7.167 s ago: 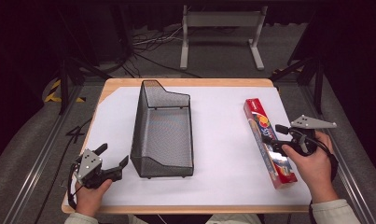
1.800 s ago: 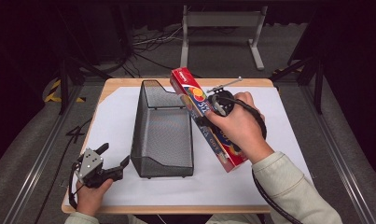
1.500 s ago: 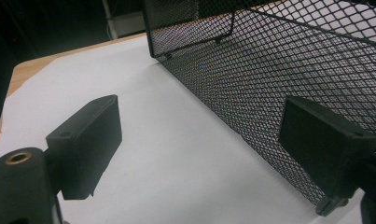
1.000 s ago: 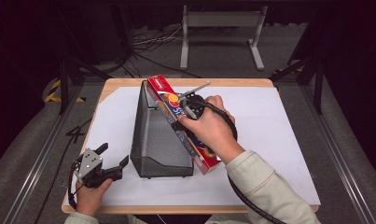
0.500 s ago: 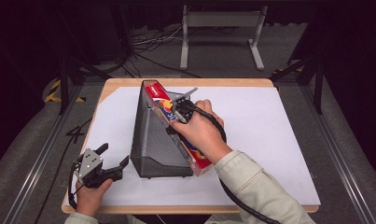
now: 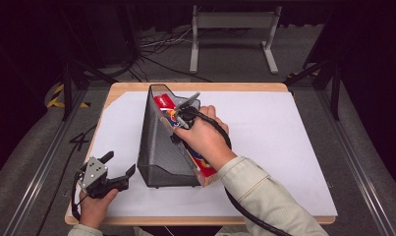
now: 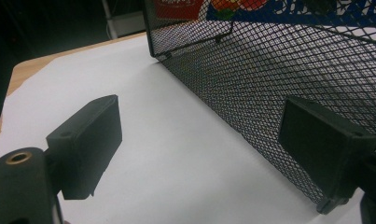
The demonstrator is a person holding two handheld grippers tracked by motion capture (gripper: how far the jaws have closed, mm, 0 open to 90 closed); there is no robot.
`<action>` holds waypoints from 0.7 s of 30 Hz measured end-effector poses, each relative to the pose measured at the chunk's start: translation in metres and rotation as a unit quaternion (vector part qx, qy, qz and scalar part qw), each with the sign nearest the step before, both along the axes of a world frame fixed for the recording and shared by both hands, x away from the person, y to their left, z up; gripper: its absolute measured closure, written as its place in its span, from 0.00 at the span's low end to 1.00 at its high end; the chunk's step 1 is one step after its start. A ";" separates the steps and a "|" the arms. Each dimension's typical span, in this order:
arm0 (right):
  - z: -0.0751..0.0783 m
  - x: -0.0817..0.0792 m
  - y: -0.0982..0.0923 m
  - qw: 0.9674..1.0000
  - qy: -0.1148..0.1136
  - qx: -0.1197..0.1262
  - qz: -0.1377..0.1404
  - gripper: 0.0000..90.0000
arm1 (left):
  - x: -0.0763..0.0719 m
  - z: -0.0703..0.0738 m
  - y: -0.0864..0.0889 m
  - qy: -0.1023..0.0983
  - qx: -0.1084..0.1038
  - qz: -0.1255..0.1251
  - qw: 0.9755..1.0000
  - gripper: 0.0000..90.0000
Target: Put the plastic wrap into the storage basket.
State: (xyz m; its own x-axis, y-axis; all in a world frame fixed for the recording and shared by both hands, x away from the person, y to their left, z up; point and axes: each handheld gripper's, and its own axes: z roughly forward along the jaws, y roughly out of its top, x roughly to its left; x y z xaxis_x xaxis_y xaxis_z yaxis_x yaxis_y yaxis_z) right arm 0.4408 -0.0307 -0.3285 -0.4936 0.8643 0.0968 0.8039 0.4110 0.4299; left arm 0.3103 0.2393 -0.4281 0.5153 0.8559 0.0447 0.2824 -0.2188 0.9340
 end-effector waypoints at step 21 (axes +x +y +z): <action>-0.015 0.012 0.010 0.999 0.029 -0.024 -0.013 0.42 | 0.000 0.000 -0.001 0.000 -0.001 -0.002 1.000 0.16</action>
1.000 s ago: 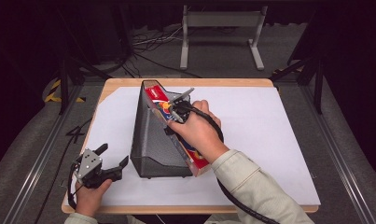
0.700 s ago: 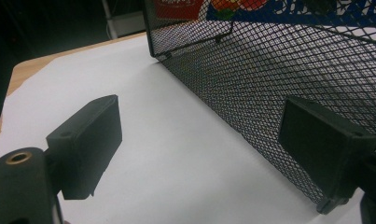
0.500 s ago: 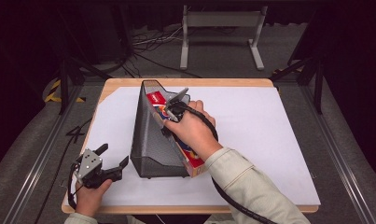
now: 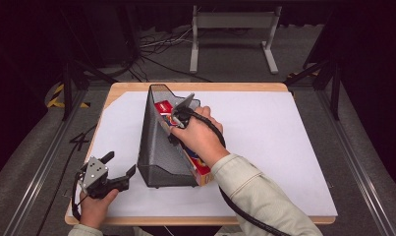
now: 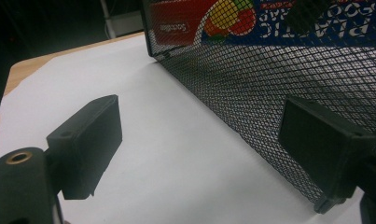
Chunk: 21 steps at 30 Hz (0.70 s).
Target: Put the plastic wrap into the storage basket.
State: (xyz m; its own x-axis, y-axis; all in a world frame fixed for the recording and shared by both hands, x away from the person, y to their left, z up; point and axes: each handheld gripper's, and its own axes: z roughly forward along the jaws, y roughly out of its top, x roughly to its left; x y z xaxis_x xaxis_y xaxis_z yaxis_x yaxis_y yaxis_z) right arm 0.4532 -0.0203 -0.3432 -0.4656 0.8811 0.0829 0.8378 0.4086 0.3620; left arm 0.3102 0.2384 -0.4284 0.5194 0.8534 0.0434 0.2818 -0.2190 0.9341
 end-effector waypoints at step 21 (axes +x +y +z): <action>0.005 0.002 -0.004 0.999 -0.019 0.021 0.021 0.27 | -0.001 0.000 0.001 0.001 -0.001 0.001 1.000 0.16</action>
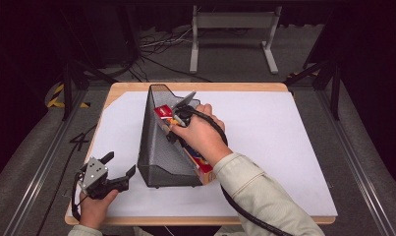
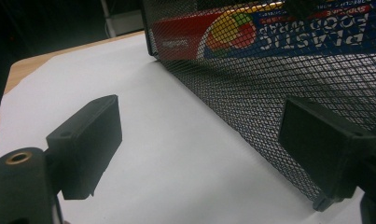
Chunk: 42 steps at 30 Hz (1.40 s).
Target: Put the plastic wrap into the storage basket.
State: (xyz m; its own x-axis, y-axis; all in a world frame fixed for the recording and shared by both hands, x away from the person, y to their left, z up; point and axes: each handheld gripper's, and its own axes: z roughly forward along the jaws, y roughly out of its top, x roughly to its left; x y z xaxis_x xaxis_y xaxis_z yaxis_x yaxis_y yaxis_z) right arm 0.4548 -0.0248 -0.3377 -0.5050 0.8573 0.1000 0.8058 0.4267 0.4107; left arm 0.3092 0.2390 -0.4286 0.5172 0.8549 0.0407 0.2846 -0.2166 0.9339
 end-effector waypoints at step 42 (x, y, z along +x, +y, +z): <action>0.054 -0.039 -0.070 0.973 -0.185 0.110 0.088 0.17 | 0.000 -0.001 0.002 0.004 0.002 0.005 1.000 0.15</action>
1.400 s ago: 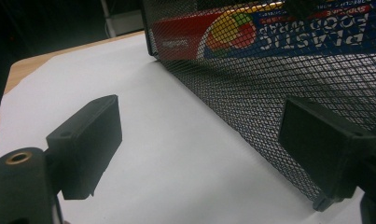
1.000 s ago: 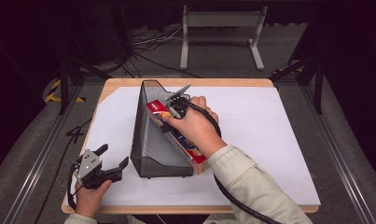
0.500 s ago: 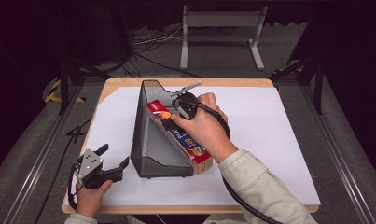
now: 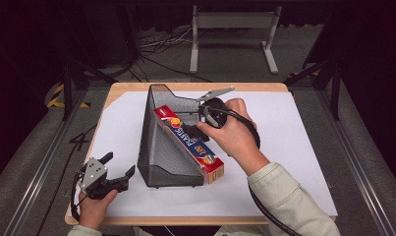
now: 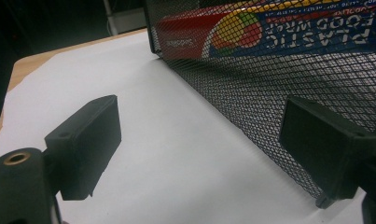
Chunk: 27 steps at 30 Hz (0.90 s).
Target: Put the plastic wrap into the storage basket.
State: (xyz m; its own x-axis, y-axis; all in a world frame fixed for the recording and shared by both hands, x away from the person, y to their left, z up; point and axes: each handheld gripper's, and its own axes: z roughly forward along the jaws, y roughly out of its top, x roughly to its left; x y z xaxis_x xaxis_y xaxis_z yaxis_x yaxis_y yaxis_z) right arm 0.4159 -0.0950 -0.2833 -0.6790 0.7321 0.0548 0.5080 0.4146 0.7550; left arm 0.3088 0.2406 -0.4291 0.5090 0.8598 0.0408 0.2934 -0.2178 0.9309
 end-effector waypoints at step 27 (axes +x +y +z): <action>-0.001 -0.016 -0.127 0.998 -0.058 0.017 -0.024 0.17 | -0.001 0.000 0.001 0.002 -0.001 0.003 1.000 0.15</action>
